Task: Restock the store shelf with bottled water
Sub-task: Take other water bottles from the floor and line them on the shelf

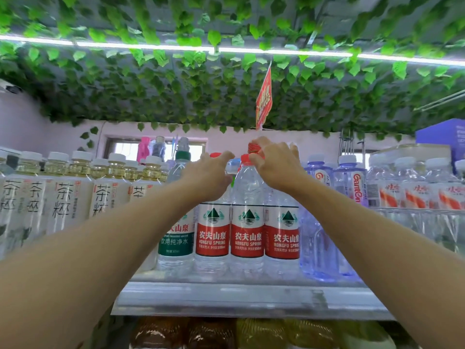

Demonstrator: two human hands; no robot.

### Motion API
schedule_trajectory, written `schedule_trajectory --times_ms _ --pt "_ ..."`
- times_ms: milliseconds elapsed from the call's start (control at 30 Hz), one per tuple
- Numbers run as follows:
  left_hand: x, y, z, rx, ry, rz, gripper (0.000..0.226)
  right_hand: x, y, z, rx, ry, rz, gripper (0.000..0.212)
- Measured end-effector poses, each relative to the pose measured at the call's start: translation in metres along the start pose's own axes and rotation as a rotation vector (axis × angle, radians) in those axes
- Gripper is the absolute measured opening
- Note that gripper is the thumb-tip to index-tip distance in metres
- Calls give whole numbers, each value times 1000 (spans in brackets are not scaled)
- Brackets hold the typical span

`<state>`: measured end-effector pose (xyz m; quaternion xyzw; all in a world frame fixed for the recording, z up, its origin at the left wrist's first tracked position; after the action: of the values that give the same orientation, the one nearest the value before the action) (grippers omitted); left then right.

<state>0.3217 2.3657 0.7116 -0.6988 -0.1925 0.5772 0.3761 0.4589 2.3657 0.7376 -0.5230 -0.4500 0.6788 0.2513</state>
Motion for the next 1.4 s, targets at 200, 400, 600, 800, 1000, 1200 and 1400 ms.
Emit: schedule_trajectory --times_ms 200,400,600,800,1000,1200,1400 --pt "-15 -3 -35 132 -13 -264 57 -46 11 -63 125 -92 -88 34" --pt "0 -18 -95 272 -65 -160 48 -58 25 -100 197 -34 -47 36" --pt "17 -35 -107 181 -61 -57 44 -58 30 -116 183 -45 -15 38" --pt "16 -39 -105 175 67 -13 41 -52 33 -121 155 -76 -27 35" --pt "14 -43 -104 179 137 7 39 -48 30 -127 120 -38 -35 33" --pt "15 -44 -103 171 95 -11 38 -47 22 -124 58 74 -22 40" --pt "17 -41 -103 143 38 -20 38 -31 20 -112 8 219 65 61"
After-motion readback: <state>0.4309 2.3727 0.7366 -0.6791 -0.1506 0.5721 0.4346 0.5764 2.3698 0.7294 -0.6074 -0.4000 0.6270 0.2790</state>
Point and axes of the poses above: each hand's wrist, its own y-axis away from the middle knuckle, its own x-axis out of the palm, z = x × y, the point moved 5 cm from there along -y, towards the middle knuckle
